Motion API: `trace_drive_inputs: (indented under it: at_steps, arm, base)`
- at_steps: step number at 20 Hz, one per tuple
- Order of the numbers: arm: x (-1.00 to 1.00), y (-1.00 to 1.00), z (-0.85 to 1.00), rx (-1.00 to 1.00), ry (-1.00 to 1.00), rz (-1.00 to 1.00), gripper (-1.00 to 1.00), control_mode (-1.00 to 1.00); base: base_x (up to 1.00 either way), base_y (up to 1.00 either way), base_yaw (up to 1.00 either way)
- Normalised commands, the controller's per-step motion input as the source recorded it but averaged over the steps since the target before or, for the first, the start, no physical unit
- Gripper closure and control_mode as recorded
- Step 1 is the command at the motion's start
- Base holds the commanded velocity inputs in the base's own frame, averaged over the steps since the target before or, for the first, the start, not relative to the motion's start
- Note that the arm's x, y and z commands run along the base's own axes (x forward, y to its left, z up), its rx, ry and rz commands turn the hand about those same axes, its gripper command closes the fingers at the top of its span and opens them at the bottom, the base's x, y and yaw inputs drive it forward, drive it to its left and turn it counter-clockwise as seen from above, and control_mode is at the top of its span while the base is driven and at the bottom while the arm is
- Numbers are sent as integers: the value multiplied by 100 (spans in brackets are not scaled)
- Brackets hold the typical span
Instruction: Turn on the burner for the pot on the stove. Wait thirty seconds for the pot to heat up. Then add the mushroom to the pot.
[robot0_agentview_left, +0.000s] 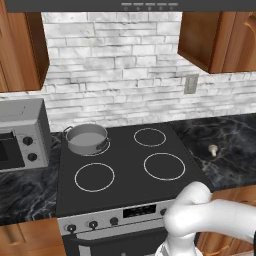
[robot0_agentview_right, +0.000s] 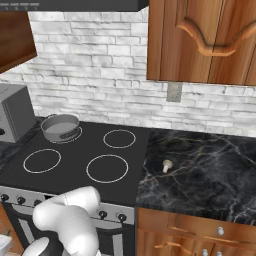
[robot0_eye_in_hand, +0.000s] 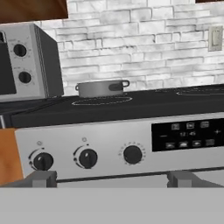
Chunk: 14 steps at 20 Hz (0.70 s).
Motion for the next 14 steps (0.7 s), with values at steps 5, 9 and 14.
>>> trace_drive_inputs:
  at_steps: [5, 9, 14]
  arm:
    - [32, 2, -17, -1, -9, 0, -100, -100]
    - [31, 13, -3, -2, -4, 0, -100, -100]
    - [21, 27, -2, -2, 0, 0, -100, -100]
  base:
    - [0, 0, 0]
    - [0, 0, 0]
    - [0, 0, 0]
